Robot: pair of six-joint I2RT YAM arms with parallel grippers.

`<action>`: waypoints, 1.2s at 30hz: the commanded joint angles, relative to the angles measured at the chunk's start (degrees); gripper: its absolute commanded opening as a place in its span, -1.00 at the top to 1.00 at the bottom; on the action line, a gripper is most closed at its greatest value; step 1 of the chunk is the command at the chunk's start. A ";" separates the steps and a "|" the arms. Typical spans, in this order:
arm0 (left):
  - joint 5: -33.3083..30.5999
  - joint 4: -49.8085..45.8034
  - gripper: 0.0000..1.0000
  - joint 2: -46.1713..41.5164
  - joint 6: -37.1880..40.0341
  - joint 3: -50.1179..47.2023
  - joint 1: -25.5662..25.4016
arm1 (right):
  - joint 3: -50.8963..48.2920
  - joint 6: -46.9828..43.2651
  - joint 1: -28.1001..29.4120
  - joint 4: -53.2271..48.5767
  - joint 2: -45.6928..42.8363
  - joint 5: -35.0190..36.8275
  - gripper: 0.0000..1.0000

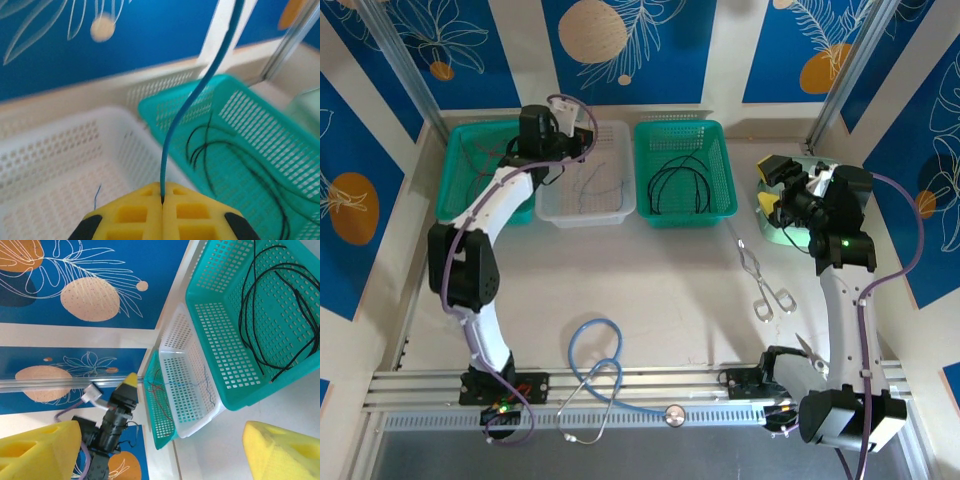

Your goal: Untangle the cables

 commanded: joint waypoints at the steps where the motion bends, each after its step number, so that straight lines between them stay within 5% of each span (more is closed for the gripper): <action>1: -5.19 -25.20 1.00 8.52 2.63 9.34 0.20 | 0.40 -0.59 0.59 0.47 -0.79 -1.63 -0.68; 6: -5.83 -36.88 1.00 17.59 1.57 17.56 0.16 | 0.97 -1.06 0.68 -0.58 -1.05 -1.36 -0.68; 17: 1.09 -44.67 1.00 29.66 -1.50 27.79 0.42 | -0.45 -0.95 0.68 -1.16 -2.99 -1.60 -0.68; 19: 0.50 -43.79 0.46 29.21 -2.29 28.02 0.39 | -0.37 -1.44 0.60 -1.71 -3.35 -1.39 -0.68; 22: 1.76 -41.41 -0.04 25.67 -1.49 27.05 0.33 | -0.19 -2.68 0.60 -2.34 -3.53 -1.53 -0.76; 25: -0.14 -36.07 -0.98 18.20 -0.67 23.93 -0.10 | -0.62 -4.21 0.76 -3.19 -3.53 -1.45 -0.98; 31: -4.65 -30.51 -0.99 4.73 0.10 21.15 -0.15 | -2.88 -6.11 1.69 -3.31 -5.47 1.79 -0.98; 36: 1.71 -1.89 -0.99 -15.63 -1.65 -7.62 -0.18 | -6.43 -18.36 6.66 -2.51 -8.00 12.92 -0.98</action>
